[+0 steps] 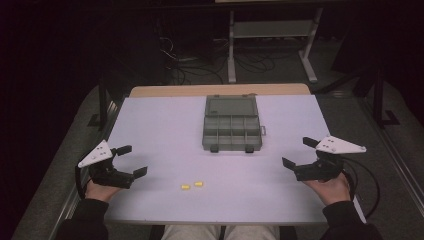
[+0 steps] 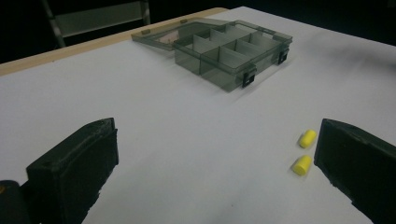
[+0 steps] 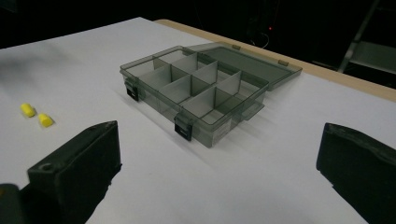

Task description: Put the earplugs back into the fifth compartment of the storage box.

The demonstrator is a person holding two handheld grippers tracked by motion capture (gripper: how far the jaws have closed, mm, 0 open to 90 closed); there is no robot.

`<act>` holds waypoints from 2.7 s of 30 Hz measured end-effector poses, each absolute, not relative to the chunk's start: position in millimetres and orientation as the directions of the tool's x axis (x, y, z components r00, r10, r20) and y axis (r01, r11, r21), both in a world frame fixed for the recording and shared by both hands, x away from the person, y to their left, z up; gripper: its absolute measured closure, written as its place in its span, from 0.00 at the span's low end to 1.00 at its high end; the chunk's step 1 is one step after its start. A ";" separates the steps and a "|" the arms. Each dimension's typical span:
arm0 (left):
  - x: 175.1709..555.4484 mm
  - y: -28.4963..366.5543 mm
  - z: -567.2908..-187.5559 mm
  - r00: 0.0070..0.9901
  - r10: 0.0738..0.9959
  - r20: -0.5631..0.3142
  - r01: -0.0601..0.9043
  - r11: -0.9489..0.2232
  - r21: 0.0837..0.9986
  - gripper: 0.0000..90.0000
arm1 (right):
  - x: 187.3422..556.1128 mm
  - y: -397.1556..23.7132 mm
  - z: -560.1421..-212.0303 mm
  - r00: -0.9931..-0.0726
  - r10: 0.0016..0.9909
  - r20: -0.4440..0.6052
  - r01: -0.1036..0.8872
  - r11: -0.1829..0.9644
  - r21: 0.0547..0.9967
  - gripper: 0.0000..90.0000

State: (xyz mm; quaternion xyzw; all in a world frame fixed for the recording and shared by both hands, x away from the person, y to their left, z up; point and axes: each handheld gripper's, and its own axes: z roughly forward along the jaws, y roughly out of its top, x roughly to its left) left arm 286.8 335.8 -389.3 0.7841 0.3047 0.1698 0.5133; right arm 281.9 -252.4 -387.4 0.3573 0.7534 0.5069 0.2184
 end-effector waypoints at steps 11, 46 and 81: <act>285.9 335.7 -388.8 0.756 0.653 -0.048 0.306 -0.286 0.908 0.00 | 281.3 -251.3 -391.1 -0.654 0.756 0.042 0.333 0.238 0.912 0.00; 298.1 278.9 -342.7 0.866 0.494 0.079 0.224 -0.524 0.822 0.00 | 280.5 -250.1 -395.3 -0.662 0.747 0.056 0.355 0.246 0.902 0.00; 308.6 212.6 -382.8 0.948 0.314 0.055 0.197 -0.713 0.673 0.00 | 281.1 -246.6 -397.0 -0.678 0.734 0.042 0.356 0.278 0.892 0.00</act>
